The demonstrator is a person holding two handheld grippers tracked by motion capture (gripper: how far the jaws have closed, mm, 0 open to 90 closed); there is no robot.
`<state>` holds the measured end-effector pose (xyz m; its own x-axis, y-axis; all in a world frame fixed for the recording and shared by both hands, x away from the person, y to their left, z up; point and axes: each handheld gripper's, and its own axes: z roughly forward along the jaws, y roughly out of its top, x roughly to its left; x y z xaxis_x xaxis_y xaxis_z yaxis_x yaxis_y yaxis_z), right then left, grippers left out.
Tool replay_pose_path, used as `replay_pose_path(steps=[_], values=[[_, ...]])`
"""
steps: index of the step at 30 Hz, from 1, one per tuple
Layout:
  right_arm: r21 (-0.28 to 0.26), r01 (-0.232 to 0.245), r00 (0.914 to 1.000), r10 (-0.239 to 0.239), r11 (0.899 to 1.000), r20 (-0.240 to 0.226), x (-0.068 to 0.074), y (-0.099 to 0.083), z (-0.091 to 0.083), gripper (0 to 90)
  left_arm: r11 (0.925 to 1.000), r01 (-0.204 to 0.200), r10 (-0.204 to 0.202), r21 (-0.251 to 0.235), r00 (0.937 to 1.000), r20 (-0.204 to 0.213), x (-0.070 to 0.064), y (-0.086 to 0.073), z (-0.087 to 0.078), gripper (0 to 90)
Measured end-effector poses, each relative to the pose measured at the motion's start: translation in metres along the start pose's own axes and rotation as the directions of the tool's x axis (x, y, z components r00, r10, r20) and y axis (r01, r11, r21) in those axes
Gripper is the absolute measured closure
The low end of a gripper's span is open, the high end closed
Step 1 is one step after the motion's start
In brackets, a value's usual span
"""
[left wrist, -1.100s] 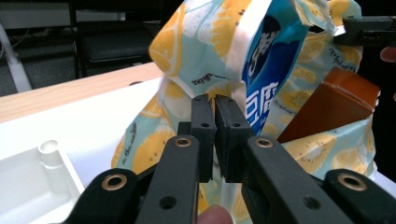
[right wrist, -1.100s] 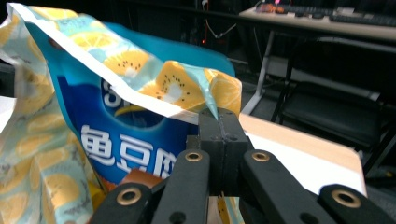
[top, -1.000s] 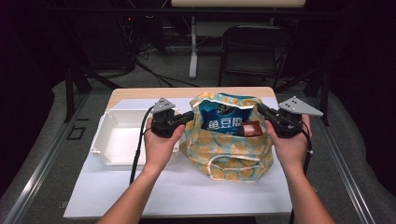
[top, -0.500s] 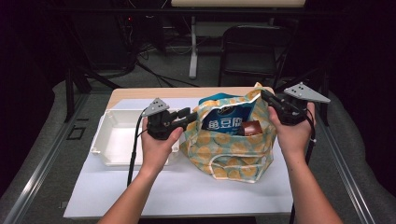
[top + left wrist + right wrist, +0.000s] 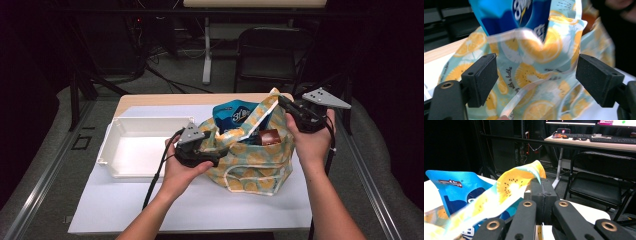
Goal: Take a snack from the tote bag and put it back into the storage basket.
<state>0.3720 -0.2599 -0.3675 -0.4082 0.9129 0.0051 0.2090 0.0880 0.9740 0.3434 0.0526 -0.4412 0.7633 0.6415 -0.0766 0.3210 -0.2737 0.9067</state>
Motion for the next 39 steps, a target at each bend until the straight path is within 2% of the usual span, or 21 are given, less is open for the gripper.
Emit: replay_pose_path(steps=[2, 3, 5, 7, 9, 13, 15, 18, 21, 25, 28, 29, 30, 33, 35, 37, 39], values=[[0.003, 0.0, 1.0, 0.0, 1.0, -0.002, 0.001, 0.0, 0.0, 90.0, 1.0, 0.004, -0.004, 0.0, 0.9992, -0.04, -0.001, 0.0, 0.003, 20.6], [0.002, 0.003, 1.0, -0.003, 1.0, -0.005, 0.001, 0.0, 0.0, 90.0, 0.9999, 0.006, -0.007, -0.01, 0.9992, -0.04, 0.0, 0.001, 0.003, 24.0], [0.0, 0.005, 1.0, -0.005, 1.0, -0.003, 0.0, -0.001, -0.001, 90.0, 0.9993, 0.002, -0.003, -0.037, 0.9997, -0.025, 0.0, 0.001, 0.0, 29.7], [-0.002, 0.005, 1.0, -0.005, 1.0, -0.002, -0.001, -0.001, -0.001, 90.0, 0.9987, -0.011, 0.01, -0.05, 0.9998, -0.017, 0.0, -0.001, -0.003, 39.6], [-0.002, 0.001, 1.0, -0.001, 1.0, -0.004, -0.002, -0.001, -0.001, 90.0, 0.9985, -0.007, 0.007, -0.054, 1.0, -0.001, 0.001, -0.003, -0.005, 40.9], [-0.002, 0.001, 1.0, -0.001, 1.0, -0.001, -0.003, -0.003, -0.003, 90.0, 0.9978, 0.005, -0.005, -0.066, 1.0, -0.001, 0.003, -0.013, -0.009, 40.1], [-0.003, -0.003, 1.0, 0.003, 1.0, 0.001, -0.004, -0.004, -0.004, 90.0, 0.9985, 0.004, -0.003, -0.054, 1.0, 0.007, 0.003, -0.017, -0.008, 37.7], [-0.005, -0.009, 1.0, 0.009, 1.0, -0.001, -0.005, -0.005, -0.004, 90.0, 0.9993, -0.012, 0.012, -0.034, 0.9999, 0.011, -0.002, -0.019, -0.003, 27.0], [-0.001, -0.007, 1.0, 0.007, 1.0, -0.001, -0.003, -0.006, -0.003, 90.0, 0.9995, -0.028, 0.028, -0.016, 0.9995, 0.013, -0.008, -0.015, 0.005, 20.2], [0.0, -0.005, 1.0, 0.005, 1.0, -0.005, -0.001, -0.008, -0.002, 90.0, 0.9992, -0.04, 0.04, -0.002, 0.9991, -0.012, -0.017, -0.007, 0.017, 16.0], [0.004, -0.003, 1.0, 0.003, 1.0, -0.008, 0.0, -0.008, -0.002, 90.0, 0.9974, -0.062, 0.065, 0.036, 0.9942, -0.085, -0.022, -0.004, 0.027, 18.9], [0.005, -0.002, 1.0, 0.002, 1.0, -0.01, 0.0, -0.008, -0.002, 90.0, 0.9971, -0.059, 0.064, 0.048, 0.9916, -0.112, -0.022, -0.004, 0.03, 22.6], [0.003, -0.004, 0.9999, 0.004, 1.0, -0.009, 0.001, -0.008, -0.002, 90.0, 0.9976, -0.051, 0.056, 0.046, 0.9921, -0.113, -0.021, -0.004, 0.031, 28.5], [0.003, 0.006, 0.9999, -0.006, 1.0, -0.016, 0.002, -0.008, -0.003, 90.0, 0.9988, -0.041, 0.043, 0.027, 0.995, -0.09, -0.017, -0.003, 0.027, 51.6], [0.0, 0.014, 0.9997, -0.014, 1.0, -0.02, 0.003, -0.008, -0.005, 90.0, 0.9985, -0.044, 0.047, 0.033, 0.9955, -0.083, -0.013, -0.001, 0.024, 69.9], [-0.004, 0.018, 0.9996, -0.018, 1.0, -0.023, 0.003, -0.007, -0.006, 90.0, 0.999, -0.024, 0.026, 0.038, 0.9982, -0.053, -0.007, 0.0, 0.02, 87.8], [-0.008, 0.019, 0.9996, -0.02, 1.0, -0.02, 0.003, -0.007, -0.007, 90.0, 0.9998, -0.008, 0.008, 0.018, 0.9996, -0.027, -0.001, 0.002, 0.013, 90.0]])
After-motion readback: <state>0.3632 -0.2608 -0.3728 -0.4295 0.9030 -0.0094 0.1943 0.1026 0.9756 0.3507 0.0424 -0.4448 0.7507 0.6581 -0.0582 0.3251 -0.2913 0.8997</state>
